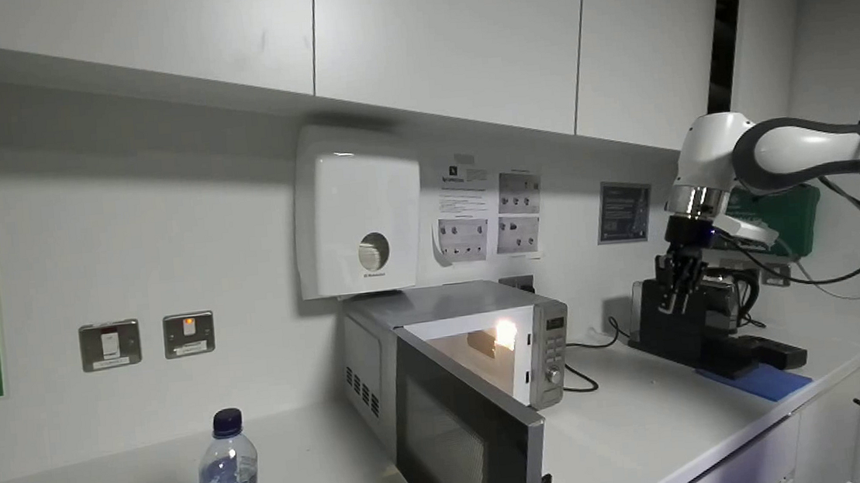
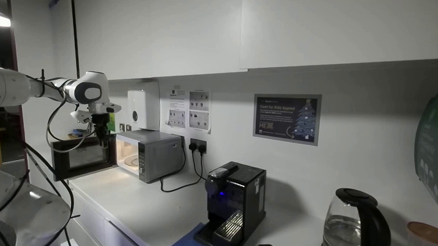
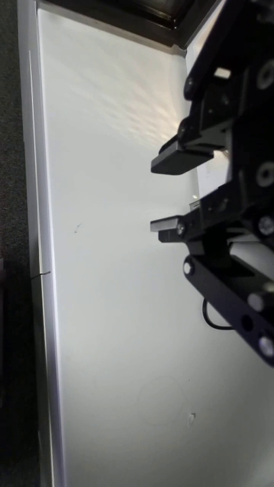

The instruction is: Press a button on the microwave

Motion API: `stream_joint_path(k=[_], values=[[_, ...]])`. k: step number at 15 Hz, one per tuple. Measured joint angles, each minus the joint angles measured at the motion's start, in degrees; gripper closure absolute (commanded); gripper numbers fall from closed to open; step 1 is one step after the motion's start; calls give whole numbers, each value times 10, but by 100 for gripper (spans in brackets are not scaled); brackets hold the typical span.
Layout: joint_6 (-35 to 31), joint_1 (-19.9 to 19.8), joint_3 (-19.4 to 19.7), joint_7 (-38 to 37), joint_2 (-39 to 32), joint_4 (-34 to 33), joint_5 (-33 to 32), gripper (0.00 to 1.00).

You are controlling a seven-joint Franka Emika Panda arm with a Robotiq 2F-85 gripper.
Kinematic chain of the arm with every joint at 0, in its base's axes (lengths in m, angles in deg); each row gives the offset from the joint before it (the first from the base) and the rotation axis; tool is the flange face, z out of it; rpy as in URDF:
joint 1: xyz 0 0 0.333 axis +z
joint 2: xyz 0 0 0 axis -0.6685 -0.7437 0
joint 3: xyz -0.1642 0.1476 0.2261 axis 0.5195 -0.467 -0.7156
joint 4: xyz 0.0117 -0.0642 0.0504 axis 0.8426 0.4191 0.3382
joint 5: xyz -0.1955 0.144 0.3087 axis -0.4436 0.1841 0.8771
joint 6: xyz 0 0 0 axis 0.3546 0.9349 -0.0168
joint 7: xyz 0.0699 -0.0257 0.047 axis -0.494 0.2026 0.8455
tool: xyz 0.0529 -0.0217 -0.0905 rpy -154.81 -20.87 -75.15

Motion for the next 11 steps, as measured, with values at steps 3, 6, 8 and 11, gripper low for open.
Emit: stream_joint_path(k=[3,6,8,11], values=[[1,0,0,2,10,3,0,7],[1,-1,0,3,17,9,0,0],[1,-2,0,3,21,13,0,0],[1,-4,0,3,25,17,0,0]])
